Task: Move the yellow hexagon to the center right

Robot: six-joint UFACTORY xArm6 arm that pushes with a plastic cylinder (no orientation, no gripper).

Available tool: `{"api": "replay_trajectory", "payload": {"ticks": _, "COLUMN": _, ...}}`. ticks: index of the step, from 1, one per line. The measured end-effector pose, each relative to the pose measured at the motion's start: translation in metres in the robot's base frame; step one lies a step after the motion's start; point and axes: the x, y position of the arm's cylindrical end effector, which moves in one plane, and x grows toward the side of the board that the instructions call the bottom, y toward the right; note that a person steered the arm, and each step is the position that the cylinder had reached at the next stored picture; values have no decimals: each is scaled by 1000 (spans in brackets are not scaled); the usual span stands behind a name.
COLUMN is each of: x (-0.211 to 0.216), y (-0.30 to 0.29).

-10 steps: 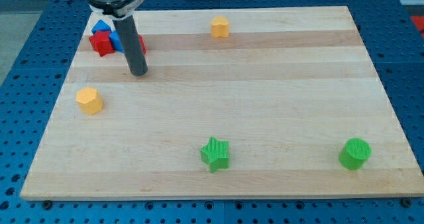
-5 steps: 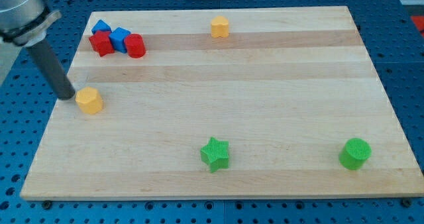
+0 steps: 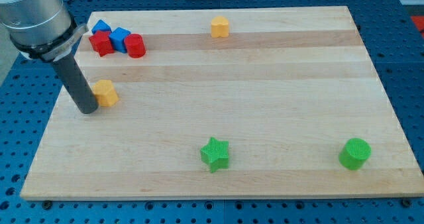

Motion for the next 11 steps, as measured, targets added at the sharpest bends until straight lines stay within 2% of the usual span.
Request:
{"api": "replay_trajectory", "payload": {"ticks": 2, "x": 0, "y": 7}}
{"api": "replay_trajectory", "payload": {"ticks": 4, "x": 3, "y": -38}}
{"api": "replay_trajectory", "payload": {"ticks": 6, "x": -34, "y": -25}}
{"api": "replay_trajectory", "payload": {"ticks": 7, "x": -33, "y": -25}}
{"api": "replay_trajectory", "payload": {"ticks": 8, "x": -33, "y": -8}}
{"api": "replay_trajectory", "payload": {"ticks": 9, "x": -33, "y": 49}}
{"api": "replay_trajectory", "payload": {"ticks": 11, "x": -33, "y": 106}}
